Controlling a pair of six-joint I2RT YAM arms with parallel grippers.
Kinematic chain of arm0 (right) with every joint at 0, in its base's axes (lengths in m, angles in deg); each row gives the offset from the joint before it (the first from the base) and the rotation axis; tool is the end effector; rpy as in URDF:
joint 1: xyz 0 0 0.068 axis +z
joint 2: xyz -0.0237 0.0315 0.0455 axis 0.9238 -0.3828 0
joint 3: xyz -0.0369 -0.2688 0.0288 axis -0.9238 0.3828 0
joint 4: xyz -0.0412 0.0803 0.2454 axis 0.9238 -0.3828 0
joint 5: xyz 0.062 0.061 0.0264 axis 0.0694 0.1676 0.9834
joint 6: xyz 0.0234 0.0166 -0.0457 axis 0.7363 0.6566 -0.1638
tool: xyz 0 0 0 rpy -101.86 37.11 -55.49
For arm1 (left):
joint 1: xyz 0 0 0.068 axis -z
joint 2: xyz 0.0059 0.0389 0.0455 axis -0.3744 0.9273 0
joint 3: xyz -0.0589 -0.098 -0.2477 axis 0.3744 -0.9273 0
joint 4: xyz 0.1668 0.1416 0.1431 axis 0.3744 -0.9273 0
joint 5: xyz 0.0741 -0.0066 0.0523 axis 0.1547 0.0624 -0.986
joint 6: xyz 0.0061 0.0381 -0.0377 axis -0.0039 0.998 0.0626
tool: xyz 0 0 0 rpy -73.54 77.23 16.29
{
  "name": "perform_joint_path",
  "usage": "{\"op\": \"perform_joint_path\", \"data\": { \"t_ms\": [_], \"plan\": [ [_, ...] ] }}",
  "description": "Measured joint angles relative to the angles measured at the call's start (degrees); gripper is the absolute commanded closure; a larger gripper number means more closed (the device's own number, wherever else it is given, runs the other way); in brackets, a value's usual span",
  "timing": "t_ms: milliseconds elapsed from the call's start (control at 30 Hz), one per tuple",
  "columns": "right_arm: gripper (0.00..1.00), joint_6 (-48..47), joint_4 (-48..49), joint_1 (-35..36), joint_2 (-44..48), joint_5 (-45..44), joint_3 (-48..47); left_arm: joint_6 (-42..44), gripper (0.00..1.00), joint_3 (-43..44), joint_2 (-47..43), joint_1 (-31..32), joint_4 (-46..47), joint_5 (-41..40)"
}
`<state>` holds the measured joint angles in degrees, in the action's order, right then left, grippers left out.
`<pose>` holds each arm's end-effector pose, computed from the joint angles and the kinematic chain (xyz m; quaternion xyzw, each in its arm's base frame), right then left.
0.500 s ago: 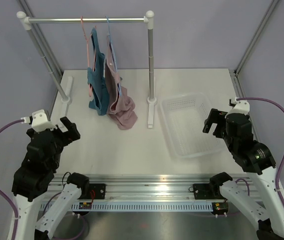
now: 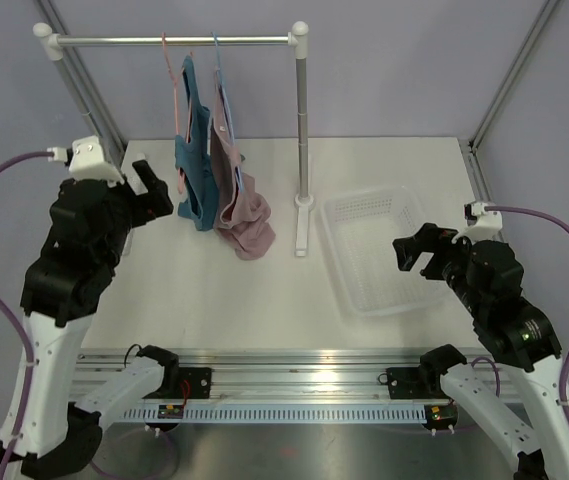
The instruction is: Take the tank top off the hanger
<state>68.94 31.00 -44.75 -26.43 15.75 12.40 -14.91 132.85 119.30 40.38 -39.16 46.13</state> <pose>0.0952 0.0335 0.3764 0.0381 0.8082 0.1551 0.5669 0.1181 -0.0253 0.4726 -0.1130 0.7843 -0.0423 0.6085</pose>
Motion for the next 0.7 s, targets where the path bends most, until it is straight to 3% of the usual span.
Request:
{"op": "perform_joint_path", "data": {
  "t_ms": [367, 467, 500, 567, 700],
  "plan": [
    [0.00, 1.81, 2.67, 0.02, 2.38, 13.25, 3.96, 4.68, 0.01, 15.98, 27.19, -4.26, 8.26, 5.92],
    [0.01, 2.03, 2.64, 0.04, 3.02, 15.82, 4.57, 5.88, 0.15, 23.02, 34.32, -5.68, 8.66, 7.98],
    [0.00, 2.08, 2.64, 0.04, 3.23, 16.63, 4.61, 6.36, 0.30, 25.70, 36.70, -6.08, 8.68, 8.44],
    [0.00, 2.12, 2.62, 0.04, 3.82, 17.77, 4.66, 7.15, 0.42, 30.97, 41.31, -6.60, 8.44, 9.27],
    [0.00, 2.08, 2.60, 0.04, 5.33, 19.04, 4.68, 8.79, 0.41, 39.28, 48.41, -6.95, 6.38, 9.92]
  ]
}}
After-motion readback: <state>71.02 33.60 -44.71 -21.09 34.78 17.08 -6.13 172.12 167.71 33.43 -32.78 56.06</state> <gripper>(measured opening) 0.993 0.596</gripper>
